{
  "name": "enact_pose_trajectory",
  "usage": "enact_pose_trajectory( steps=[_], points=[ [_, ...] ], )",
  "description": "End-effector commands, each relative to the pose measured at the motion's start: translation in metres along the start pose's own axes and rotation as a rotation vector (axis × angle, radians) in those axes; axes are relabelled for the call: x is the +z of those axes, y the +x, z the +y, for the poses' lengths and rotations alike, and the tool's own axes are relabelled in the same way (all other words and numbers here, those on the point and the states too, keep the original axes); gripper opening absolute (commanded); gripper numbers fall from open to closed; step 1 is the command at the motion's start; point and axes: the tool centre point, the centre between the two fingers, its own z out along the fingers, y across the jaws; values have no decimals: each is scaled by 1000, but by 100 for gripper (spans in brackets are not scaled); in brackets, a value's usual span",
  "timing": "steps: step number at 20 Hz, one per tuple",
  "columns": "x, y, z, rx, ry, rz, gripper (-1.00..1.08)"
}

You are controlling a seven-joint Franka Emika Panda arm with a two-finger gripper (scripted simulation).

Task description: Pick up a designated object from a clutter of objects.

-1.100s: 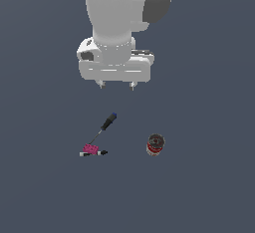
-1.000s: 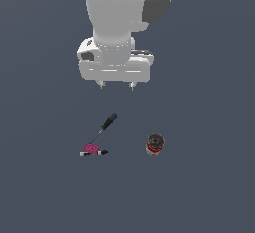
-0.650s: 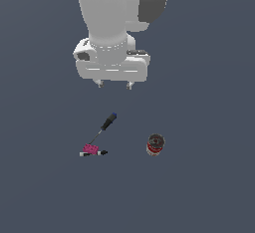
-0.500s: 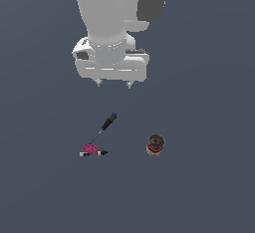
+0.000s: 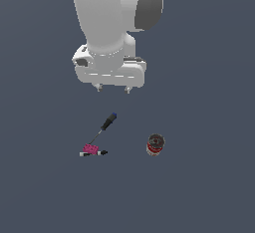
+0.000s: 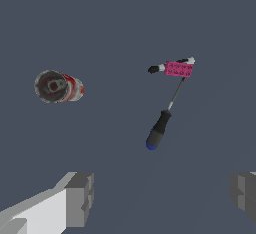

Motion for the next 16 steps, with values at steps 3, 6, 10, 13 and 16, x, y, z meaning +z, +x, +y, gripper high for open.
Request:
enact_pose_trajectory(
  steps=[3, 6, 10, 13, 16],
  points=[
    [23, 8, 6, 42, 5, 5, 100],
    [44, 15, 12, 82, 8, 11, 100],
    [79, 23, 24, 149, 12, 20, 100],
    [109, 28, 34, 206, 12, 28, 100],
    [138, 30, 45, 263, 11, 37, 100]
  ],
)
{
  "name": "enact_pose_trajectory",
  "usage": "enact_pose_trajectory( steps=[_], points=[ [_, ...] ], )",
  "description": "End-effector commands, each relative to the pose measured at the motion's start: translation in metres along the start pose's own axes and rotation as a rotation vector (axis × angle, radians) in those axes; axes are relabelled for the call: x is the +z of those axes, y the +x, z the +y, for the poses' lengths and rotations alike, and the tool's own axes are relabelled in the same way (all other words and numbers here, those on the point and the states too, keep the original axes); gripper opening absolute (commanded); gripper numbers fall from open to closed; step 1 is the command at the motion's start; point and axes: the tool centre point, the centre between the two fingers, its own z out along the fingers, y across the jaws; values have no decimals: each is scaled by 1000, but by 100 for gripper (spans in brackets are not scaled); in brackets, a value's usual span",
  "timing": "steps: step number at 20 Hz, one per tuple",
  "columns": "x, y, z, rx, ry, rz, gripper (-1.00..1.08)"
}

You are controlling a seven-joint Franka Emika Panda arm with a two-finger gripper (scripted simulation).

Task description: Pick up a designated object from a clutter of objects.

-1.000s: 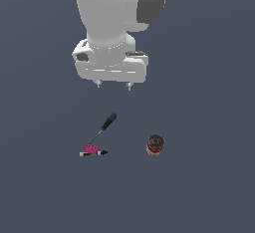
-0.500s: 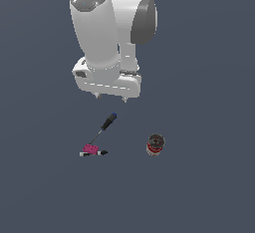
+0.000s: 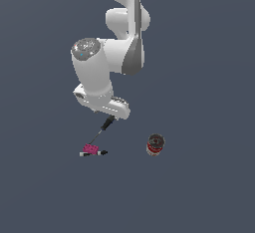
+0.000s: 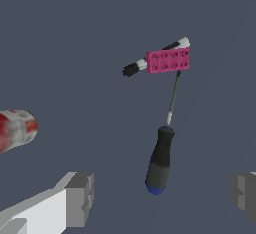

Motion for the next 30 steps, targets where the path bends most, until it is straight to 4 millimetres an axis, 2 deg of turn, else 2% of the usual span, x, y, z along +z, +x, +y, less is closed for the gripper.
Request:
enact_pose_trajectory(
  steps=[1, 6, 11, 16, 24, 30],
  points=[
    [24, 3, 9, 48, -2, 8, 100],
    [62, 4, 25, 124, -8, 22, 100],
    [88, 3, 37, 175, -14, 32, 100],
    [101, 2, 43, 202, -19, 37, 100],
    [107, 2, 44, 204, -19, 37, 100],
    [131, 2, 45, 206, -19, 37, 100]
  ],
)
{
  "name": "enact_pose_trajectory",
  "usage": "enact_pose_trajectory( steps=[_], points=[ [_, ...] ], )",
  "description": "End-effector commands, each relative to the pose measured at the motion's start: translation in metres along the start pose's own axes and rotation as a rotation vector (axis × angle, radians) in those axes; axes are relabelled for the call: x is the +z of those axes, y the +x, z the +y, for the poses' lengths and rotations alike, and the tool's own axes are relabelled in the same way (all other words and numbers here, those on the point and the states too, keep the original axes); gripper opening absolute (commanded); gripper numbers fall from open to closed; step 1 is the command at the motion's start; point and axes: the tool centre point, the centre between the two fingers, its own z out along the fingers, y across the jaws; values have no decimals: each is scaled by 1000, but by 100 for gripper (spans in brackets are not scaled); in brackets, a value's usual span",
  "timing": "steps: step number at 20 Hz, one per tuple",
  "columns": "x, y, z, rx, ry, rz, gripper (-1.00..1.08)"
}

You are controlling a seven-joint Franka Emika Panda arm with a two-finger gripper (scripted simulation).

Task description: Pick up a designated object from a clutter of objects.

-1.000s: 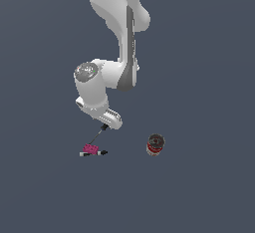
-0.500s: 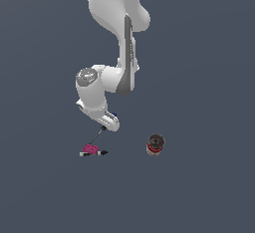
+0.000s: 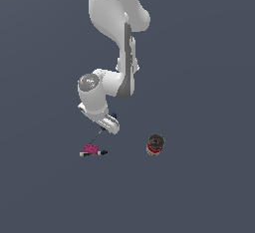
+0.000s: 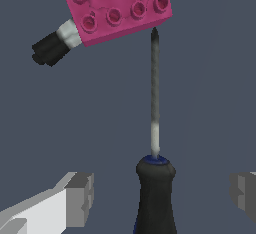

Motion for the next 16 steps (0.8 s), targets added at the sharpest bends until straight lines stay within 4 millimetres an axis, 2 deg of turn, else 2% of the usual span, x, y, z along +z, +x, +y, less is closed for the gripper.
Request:
enact_pose_trajectory(
  steps=[1, 5, 9, 10, 16],
  points=[
    [12, -1, 0, 1, 0, 0, 100],
    [25, 0, 0, 1, 0, 0, 100],
    [30, 0, 0, 1, 0, 0, 100],
    [30, 0, 0, 1, 0, 0, -100],
    [30, 0, 0, 1, 0, 0, -100]
  ],
)
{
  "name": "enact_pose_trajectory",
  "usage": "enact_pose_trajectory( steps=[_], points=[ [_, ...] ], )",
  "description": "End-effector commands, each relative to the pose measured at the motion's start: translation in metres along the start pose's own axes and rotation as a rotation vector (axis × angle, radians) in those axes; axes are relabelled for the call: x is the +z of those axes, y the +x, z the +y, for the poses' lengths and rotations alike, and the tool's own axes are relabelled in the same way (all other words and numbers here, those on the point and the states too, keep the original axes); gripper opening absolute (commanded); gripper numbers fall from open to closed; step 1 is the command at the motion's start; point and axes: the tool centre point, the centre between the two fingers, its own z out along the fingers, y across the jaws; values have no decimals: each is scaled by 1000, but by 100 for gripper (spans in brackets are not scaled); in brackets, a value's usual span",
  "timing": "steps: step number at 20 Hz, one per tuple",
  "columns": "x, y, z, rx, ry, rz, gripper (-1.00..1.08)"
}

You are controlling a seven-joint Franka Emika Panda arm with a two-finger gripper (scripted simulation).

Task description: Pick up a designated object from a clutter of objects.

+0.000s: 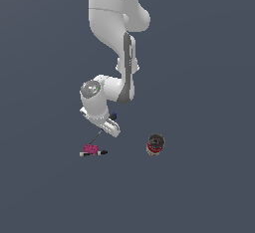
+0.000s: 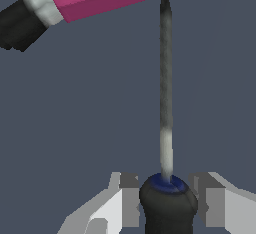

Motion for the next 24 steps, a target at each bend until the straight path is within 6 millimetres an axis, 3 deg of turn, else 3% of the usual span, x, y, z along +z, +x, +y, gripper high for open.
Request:
enact_pose_trajectory(
  steps=[1, 7, 13, 19, 24],
  points=[
    [0, 0, 0, 0, 0, 0, -100],
    [-2, 0, 1, 0, 0, 1, -100],
    [-19, -1, 6, 0, 0, 1, -100],
    [-52, -3, 17, 1, 1, 0, -100],
    [-93, -5, 31, 1, 2, 0, -100]
  ],
)
